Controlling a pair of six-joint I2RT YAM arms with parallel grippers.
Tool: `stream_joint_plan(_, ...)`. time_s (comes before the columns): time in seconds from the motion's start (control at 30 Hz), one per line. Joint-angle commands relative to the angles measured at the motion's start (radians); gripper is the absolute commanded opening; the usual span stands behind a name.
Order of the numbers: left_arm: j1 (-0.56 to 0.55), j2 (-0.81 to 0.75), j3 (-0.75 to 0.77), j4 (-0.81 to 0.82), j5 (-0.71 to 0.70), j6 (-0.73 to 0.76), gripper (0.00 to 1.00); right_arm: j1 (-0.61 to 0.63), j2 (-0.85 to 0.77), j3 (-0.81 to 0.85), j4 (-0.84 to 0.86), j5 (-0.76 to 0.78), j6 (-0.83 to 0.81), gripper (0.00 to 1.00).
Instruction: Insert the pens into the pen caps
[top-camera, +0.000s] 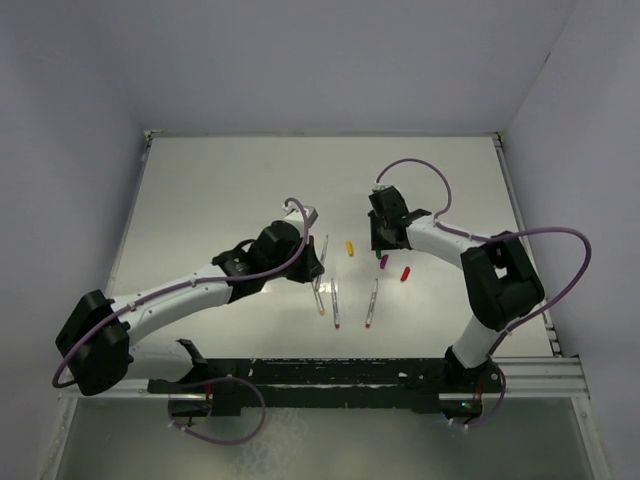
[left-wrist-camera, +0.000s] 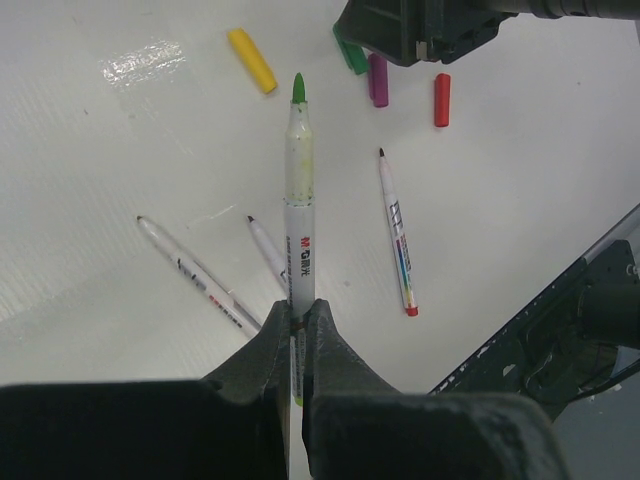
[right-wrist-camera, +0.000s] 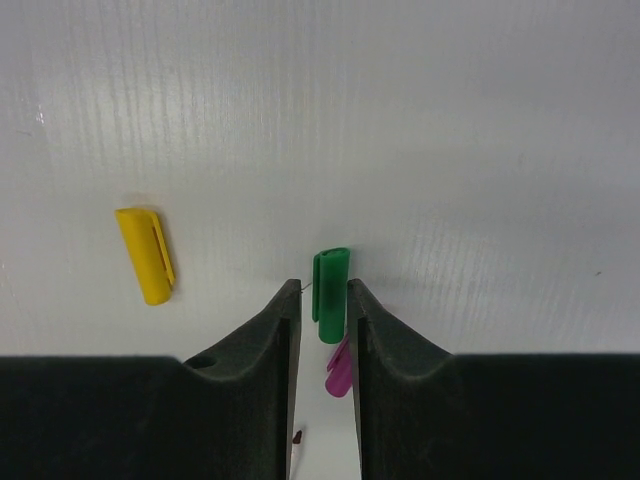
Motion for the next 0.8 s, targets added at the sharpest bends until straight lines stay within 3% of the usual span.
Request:
stream_joint_plan(0.0,0.009,-0.009,-0.013,0.056,0.024,-0.02,0.0,-0.003,0.004,0.028,0.015,0.004,0.001,0.27)
stream_joint_plan(0.77,0.021,-0.029,-0.041,0.051,0.024,-0.032,0.0,-0.005,0.042,-0.004,0.057,0.008,0.027,0.26)
